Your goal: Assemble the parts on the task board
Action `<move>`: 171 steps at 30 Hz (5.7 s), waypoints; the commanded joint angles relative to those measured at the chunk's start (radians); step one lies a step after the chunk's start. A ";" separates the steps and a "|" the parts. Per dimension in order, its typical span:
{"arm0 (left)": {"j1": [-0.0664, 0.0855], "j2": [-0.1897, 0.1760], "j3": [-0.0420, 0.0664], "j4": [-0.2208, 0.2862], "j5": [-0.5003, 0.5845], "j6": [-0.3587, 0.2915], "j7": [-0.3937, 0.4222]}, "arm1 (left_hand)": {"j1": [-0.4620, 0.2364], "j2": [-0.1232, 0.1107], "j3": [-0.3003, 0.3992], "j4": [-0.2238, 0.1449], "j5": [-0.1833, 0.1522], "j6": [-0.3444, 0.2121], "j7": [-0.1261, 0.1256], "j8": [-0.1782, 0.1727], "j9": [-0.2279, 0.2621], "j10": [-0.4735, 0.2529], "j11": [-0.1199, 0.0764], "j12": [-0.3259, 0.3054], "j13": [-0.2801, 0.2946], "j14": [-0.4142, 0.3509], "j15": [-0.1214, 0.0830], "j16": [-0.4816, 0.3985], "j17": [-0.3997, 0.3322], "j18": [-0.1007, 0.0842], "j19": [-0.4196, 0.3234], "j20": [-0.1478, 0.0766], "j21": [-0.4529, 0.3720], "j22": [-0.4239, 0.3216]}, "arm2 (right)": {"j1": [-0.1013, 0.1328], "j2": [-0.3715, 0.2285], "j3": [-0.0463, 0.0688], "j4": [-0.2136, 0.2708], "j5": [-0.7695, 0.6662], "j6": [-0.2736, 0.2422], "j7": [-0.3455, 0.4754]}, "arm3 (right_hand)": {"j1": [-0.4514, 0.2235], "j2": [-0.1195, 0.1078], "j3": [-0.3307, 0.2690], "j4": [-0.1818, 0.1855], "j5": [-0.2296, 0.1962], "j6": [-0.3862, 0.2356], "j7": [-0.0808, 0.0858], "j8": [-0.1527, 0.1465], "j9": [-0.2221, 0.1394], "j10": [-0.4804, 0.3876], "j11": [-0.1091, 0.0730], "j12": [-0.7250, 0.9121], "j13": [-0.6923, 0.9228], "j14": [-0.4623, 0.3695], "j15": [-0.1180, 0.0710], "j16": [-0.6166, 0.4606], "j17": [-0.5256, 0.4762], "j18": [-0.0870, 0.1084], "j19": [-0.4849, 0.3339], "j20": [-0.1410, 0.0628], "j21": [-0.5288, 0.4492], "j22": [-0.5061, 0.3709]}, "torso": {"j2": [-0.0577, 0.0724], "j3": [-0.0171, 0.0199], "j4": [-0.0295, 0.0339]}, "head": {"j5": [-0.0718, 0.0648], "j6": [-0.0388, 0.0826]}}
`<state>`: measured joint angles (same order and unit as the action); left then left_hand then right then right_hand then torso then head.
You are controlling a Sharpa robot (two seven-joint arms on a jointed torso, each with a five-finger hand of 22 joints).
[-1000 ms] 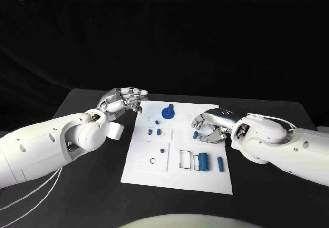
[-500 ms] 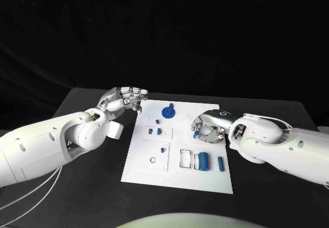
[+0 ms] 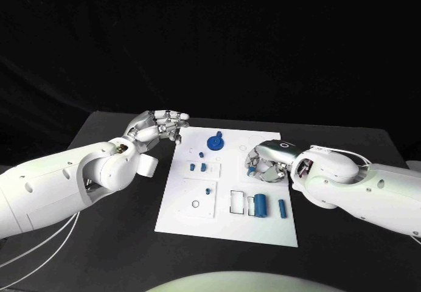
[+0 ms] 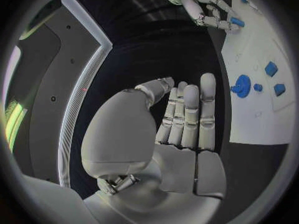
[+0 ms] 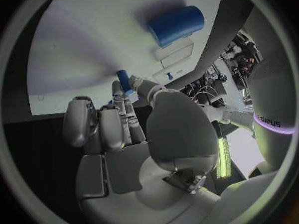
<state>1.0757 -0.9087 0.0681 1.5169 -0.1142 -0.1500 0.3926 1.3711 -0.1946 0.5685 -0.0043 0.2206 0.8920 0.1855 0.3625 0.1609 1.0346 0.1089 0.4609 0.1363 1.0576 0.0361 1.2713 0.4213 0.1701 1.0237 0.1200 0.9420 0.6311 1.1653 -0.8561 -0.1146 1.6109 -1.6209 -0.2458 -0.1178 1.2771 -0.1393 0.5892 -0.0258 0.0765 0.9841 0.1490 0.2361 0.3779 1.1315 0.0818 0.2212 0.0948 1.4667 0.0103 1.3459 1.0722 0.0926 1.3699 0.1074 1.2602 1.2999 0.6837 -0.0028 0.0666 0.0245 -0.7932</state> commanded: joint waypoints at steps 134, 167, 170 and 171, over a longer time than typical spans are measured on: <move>-0.004 0.019 -0.002 -0.011 -0.002 0.028 -0.011 | -0.004 0.011 -0.002 -0.003 0.004 -0.007 0.002 0.009 0.004 -0.011 0.002 0.010 0.004 -0.008 0.000 -0.007 -0.002 0.015 -0.005 0.006 -0.007 -0.003 | -0.132 0.165 -0.010 0.131 -0.003 -0.314 0.016 | -0.047 -0.055 -0.001 0.019 0.002 -0.133 0.025 -0.073 -0.017 -0.051 0.023 -0.023 0.003 -0.010 0.010 -0.018 -0.065 0.001 -0.033 0.015 -0.059 -0.030 | -0.002 -0.0013 -0.0011 | 0.038 -0.017; -0.017 0.016 -0.009 -0.014 -0.002 0.035 -0.011 | -0.008 0.011 -0.003 -0.001 0.004 -0.008 0.002 0.010 0.005 -0.014 0.003 0.010 0.004 -0.008 0.001 -0.008 -0.002 0.015 -0.005 0.007 -0.009 -0.004 | -0.090 -0.270 -0.022 0.287 0.314 -0.111 -0.217 | -0.164 -0.051 -0.358 0.313 0.194 -0.121 -0.040 0.204 0.204 0.227 -0.052 1.052 1.091 0.069 -0.048 0.170 0.306 -0.047 0.098 -0.037 0.137 0.148 | -0.019 0.0028 -0.0305 | -0.135 -0.005; -0.018 0.015 -0.009 -0.013 -0.002 0.035 -0.011 | -0.008 0.011 -0.003 -0.001 0.004 -0.008 0.002 0.010 0.005 -0.014 0.003 0.010 0.004 -0.008 0.001 -0.008 -0.002 0.015 -0.005 0.007 -0.009 -0.004 | -0.105 -0.255 -0.023 0.287 0.306 -0.117 -0.233 | -0.170 -0.049 -0.367 0.317 0.190 -0.124 -0.040 0.205 0.205 0.227 -0.052 1.054 1.096 0.069 -0.048 0.171 0.307 -0.047 0.098 -0.037 0.136 0.148 | -0.020 0.0016 -0.0293 | -0.135 -0.007; -0.018 0.015 -0.009 -0.013 -0.002 0.035 -0.011 | -0.008 0.011 -0.003 -0.001 0.004 -0.008 0.002 0.010 0.005 -0.014 0.003 0.010 0.004 -0.008 0.001 -0.008 -0.002 0.015 -0.005 0.007 -0.009 -0.004 | -0.110 -0.250 -0.023 0.287 0.304 -0.120 -0.237 | -0.170 -0.049 -0.367 0.317 0.190 -0.124 -0.040 0.205 0.205 0.227 -0.052 1.054 1.096 0.069 -0.048 0.171 0.307 -0.047 0.098 -0.037 0.136 0.148 | -0.019 0.0011 -0.0288 | -0.136 -0.007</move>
<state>1.0584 -0.8948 0.0588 1.5017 -0.1147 -0.1321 0.3758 1.3671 -0.1906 0.5685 -0.0042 0.2206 0.8883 0.1891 0.3683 0.1653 1.0276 0.1088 0.4645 0.1384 1.0576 0.0361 1.2681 0.4202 0.1701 1.0203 0.1234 0.9380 0.6280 1.0588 -1.1086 -0.1379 1.8962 -1.2683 -0.3729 -0.3034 1.1065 -0.1930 0.2253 0.2901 0.2706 0.8665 0.1087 0.4370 0.5819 1.3508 0.0303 1.2727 1.1918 1.4644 -0.0306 1.5125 1.3084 0.0610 1.4593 0.0717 1.3911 1.3079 0.6638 -0.0005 0.0362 -0.1114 -0.7991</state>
